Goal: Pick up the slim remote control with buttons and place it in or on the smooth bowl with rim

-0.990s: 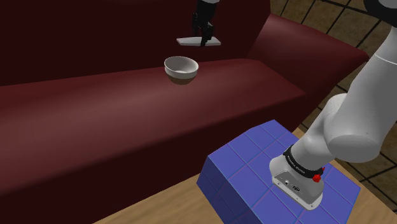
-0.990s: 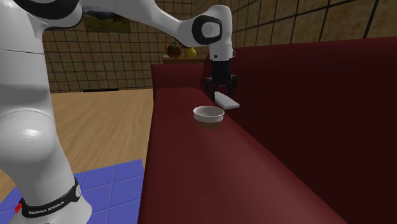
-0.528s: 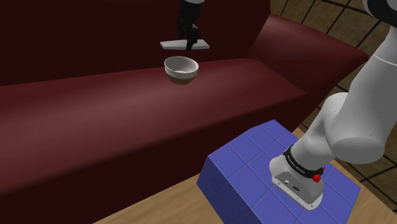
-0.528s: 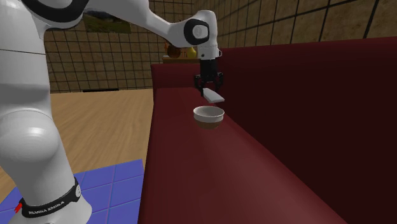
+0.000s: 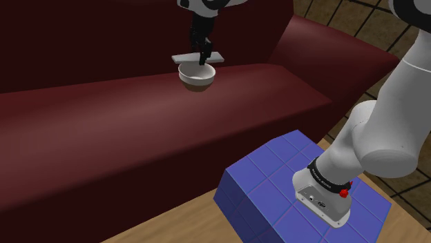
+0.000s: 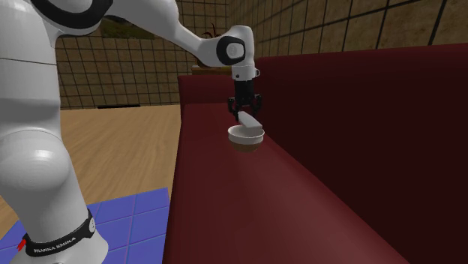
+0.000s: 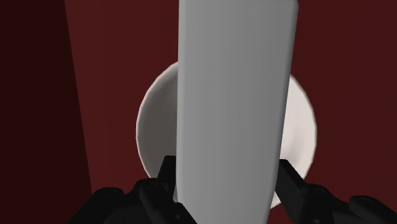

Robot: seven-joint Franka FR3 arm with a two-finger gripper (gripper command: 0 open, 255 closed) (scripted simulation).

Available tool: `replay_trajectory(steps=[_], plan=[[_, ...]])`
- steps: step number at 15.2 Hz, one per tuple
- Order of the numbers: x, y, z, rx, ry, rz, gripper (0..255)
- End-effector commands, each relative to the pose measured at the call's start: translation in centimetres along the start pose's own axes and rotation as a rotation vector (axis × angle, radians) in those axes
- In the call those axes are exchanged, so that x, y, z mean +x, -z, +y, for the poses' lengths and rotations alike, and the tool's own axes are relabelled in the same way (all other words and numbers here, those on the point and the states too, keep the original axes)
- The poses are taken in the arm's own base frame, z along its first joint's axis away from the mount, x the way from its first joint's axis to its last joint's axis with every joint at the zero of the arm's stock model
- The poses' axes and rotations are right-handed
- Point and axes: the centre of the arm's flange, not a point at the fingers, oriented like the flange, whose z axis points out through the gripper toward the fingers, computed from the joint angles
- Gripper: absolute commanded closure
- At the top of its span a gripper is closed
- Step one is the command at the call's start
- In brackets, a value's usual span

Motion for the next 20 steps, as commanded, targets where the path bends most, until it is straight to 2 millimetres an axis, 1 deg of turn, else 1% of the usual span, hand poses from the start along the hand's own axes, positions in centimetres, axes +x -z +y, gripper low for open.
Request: replay_trajectory(steps=[1, 4, 5, 13, 14, 19, 20], plan=[[0.0, -1.1, -0.1, -0.001, 0.000, 0.000, 255], [0.0, -2.6, -0.2, -0.001, 0.000, 0.000, 255], [0.0, -3.6, -0.3, -0.001, 0.000, 0.000, 255], [0.0, -3.6, -0.3, -0.001, 0.000, 0.000, 255], [0.0, -3.6, -0.3, -0.001, 0.000, 0.000, 0], [0.0, -3.6, -0.3, -0.001, 0.000, 0.000, 0], [0.0, -2.2, -0.3, -0.001, 0.000, 0.000, 0]])
